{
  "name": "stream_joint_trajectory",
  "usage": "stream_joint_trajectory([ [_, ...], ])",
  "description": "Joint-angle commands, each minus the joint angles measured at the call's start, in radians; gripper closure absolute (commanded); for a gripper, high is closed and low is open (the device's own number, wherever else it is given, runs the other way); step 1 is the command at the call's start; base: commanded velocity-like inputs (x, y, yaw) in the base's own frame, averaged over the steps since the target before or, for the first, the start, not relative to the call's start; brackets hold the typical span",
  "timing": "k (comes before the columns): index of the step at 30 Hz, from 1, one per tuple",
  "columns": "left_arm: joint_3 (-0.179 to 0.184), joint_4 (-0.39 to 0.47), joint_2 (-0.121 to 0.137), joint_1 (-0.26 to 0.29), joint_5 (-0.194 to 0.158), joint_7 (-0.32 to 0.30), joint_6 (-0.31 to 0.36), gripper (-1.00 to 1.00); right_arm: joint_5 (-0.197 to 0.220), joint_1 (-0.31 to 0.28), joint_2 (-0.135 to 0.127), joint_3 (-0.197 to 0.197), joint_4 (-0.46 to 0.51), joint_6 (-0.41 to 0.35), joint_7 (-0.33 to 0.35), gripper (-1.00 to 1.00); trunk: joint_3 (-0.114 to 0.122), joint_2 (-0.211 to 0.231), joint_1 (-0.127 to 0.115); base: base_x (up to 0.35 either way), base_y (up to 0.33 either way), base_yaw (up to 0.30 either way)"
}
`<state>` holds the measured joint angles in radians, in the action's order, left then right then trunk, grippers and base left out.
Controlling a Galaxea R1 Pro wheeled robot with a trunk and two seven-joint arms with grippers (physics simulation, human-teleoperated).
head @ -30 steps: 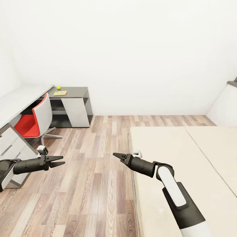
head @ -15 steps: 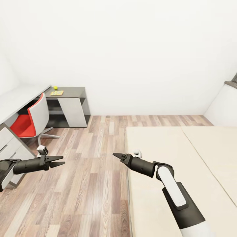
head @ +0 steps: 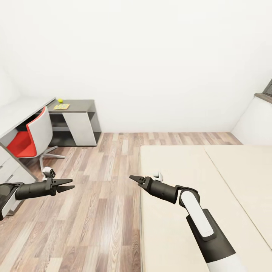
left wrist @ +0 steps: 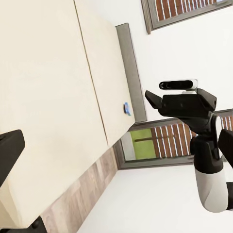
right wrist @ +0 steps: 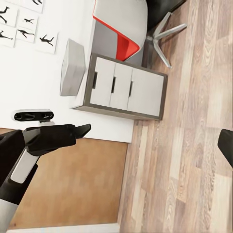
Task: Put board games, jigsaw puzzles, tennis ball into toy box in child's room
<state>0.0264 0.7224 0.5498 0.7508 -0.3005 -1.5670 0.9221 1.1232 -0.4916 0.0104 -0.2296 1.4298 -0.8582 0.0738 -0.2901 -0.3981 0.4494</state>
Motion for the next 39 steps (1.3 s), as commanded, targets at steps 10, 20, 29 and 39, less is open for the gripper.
stream_joint_trajectory([
  [10,0.003,0.000,0.001,0.001,-0.001,-0.004,0.011,-1.00,-0.008,-0.001,0.000,0.001,0.000,-0.004,0.008,-1.00,-0.002,-0.002,0.001,0.000,-0.166,0.000],
  [20,0.003,0.000,0.001,0.001,-0.001,-0.004,0.011,-1.00,-0.008,-0.001,0.000,0.002,0.000,-0.004,0.008,-1.00,-0.002,-0.002,0.001,0.000,-0.166,0.000],
  [29,0.003,0.000,0.001,0.001,-0.001,-0.004,0.011,-1.00,-0.008,-0.001,0.000,0.002,0.000,-0.004,0.008,-1.00,-0.002,-0.002,0.001,0.000,-0.166,0.000],
  [39,0.003,0.000,0.001,0.001,-0.001,-0.004,0.011,-1.00,-0.008,-0.001,0.000,0.001,0.000,-0.004,0.008,-1.00,-0.002,-0.002,0.001,0.000,-0.166,0.000],
])
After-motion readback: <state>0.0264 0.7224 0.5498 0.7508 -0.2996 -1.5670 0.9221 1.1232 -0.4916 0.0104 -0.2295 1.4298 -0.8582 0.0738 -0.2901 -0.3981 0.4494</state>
